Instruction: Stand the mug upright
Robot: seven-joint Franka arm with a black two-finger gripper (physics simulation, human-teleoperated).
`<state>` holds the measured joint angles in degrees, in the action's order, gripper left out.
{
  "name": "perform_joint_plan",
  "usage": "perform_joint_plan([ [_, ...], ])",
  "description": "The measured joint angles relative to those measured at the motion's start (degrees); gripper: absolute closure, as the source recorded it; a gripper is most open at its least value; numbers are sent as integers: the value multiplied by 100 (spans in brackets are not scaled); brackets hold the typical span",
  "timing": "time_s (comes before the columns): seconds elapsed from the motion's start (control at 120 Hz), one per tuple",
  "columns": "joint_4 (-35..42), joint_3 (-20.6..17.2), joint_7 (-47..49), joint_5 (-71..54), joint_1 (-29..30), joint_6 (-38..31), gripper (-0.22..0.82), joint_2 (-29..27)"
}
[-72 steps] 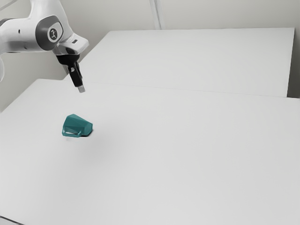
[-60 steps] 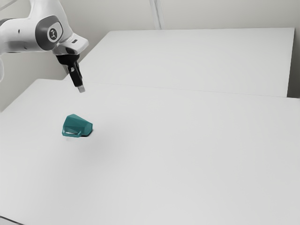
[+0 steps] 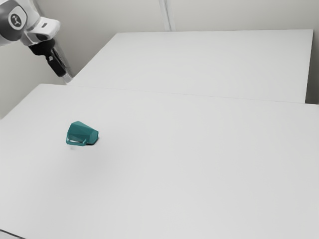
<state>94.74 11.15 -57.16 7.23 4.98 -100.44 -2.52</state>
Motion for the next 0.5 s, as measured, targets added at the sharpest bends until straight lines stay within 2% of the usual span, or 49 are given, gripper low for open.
perform_joint_plan([
  [0.083, -8, 864, 1, 188, -313, 31, 0, 13],
  [0.167, -11, 1329, 4, 404, -131, 88, 0, 97],
  [0.408, 241, 1487, -33, 1388, 1470, 124, 0, 548],
  [0.458, 309, 1490, -86, 1672, 1595, 118, 0, 740],
  [0.5, 330, 1490, -134, 1853, 1462, 114, 0, 890],
])
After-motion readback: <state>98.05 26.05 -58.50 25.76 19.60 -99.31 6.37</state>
